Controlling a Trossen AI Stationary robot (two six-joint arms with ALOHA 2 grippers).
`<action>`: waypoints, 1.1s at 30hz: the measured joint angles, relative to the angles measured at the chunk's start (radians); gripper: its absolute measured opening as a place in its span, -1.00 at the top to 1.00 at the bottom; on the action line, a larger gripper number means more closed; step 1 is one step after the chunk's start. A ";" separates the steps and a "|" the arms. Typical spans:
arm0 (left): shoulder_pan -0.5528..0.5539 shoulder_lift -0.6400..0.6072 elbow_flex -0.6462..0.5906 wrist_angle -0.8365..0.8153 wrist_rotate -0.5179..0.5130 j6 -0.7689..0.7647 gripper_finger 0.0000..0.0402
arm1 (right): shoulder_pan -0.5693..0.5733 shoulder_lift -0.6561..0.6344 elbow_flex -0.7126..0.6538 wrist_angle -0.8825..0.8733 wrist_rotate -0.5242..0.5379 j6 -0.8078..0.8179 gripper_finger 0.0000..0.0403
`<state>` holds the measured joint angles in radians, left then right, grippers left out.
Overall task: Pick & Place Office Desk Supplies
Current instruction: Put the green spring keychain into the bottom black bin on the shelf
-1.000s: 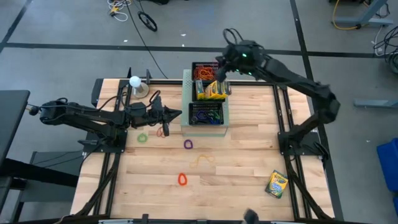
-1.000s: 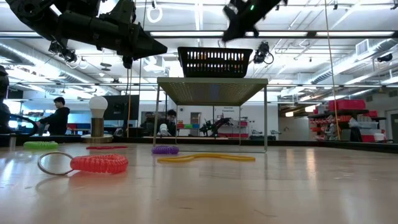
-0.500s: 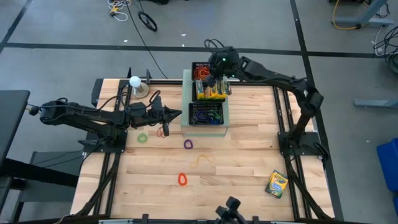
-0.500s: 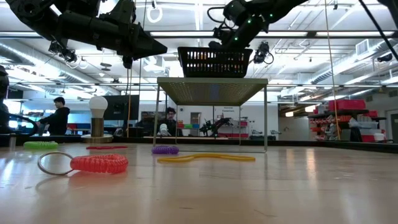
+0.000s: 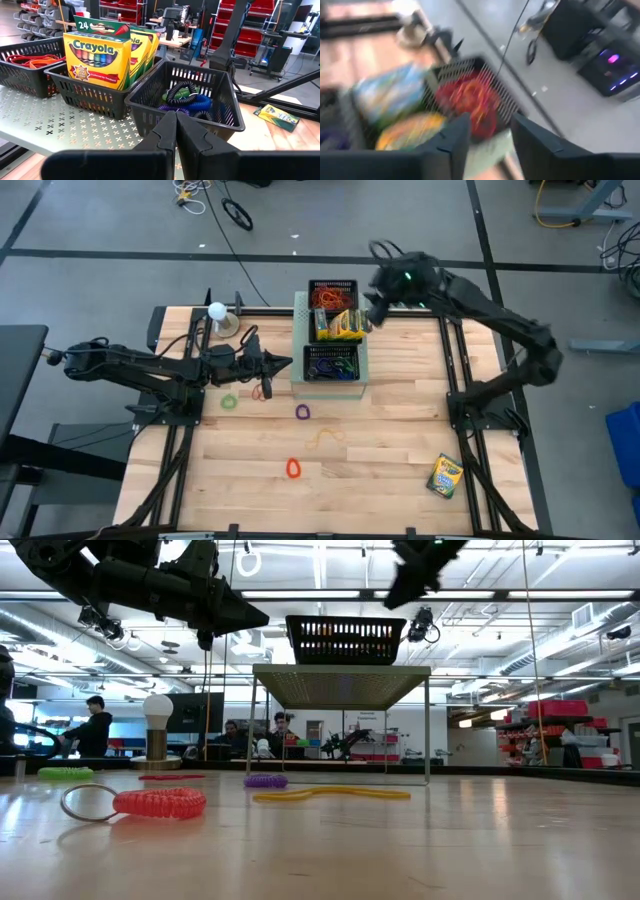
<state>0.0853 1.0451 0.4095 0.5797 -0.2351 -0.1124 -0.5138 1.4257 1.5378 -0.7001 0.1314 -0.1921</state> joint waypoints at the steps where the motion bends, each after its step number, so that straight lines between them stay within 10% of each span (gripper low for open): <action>1: 0.000 0.000 0.000 0.000 0.002 0.000 0.93 | 0.009 -0.039 -0.045 -0.013 -0.004 0.013 0.35; 7: 0.000 0.000 0.000 0.003 0.006 -0.003 0.93 | 0.105 -0.323 -0.420 0.081 -0.004 0.128 0.93; 14: 0.000 0.008 0.000 0.081 -0.008 -0.117 0.93 | 0.293 -0.582 -0.813 0.343 0.084 0.295 0.90; 33: -0.111 0.029 0.011 0.051 0.061 -0.190 0.88 | 0.574 -0.606 -1.194 1.015 0.305 0.311 0.97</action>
<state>-0.0262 1.0744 0.4210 0.6305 -0.1745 -0.3026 0.0600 0.8192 0.3435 0.3149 0.4367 0.1184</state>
